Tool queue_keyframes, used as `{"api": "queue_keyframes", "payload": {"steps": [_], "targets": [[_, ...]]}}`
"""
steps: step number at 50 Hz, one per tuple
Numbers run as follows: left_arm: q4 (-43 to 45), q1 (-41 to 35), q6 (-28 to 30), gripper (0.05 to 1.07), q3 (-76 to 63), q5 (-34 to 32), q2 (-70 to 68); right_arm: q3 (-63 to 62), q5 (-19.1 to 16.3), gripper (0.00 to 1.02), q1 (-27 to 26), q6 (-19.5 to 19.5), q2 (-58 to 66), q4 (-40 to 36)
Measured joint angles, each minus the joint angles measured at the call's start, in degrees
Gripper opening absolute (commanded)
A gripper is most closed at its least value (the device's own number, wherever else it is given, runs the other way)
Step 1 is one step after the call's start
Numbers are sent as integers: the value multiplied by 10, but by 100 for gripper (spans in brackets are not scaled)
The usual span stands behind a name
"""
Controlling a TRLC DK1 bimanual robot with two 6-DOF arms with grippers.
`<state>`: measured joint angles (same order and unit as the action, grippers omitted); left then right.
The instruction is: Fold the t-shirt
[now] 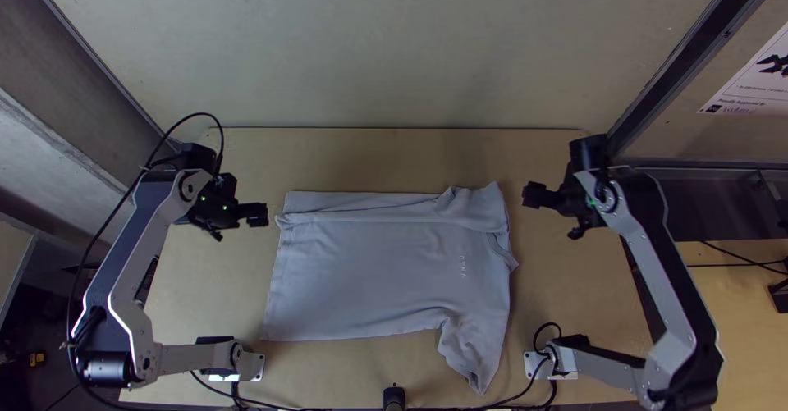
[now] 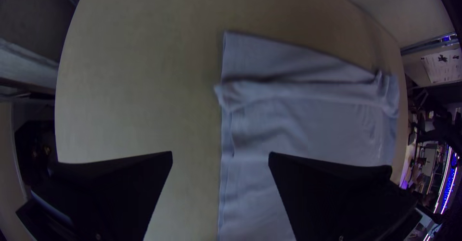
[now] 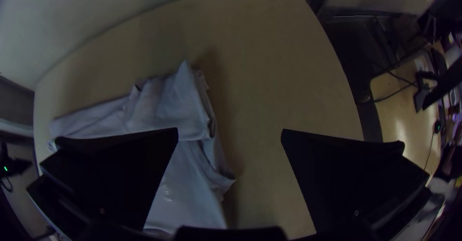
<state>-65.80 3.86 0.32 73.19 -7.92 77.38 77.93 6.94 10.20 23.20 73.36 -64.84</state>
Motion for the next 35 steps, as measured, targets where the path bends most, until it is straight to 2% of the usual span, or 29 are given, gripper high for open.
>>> {"api": "queue_keyframes", "payload": {"steps": [7,17,24,30,35], "targets": [[-43,-4,24,102,-24,5,-50,18,-10,99,25,61,-55,-16],[-120,-14,79,102,-69,18,-102,20,-17,99,84,84,-79,-70],[-143,-40,116,102,-100,42,-131,11,-64,99,128,84,-80,-88],[-155,-78,133,102,-136,54,-147,-2,-113,99,144,84,-78,-109],[-160,-119,137,101,-161,57,-148,-16,-132,99,156,85,-77,-120]]}}
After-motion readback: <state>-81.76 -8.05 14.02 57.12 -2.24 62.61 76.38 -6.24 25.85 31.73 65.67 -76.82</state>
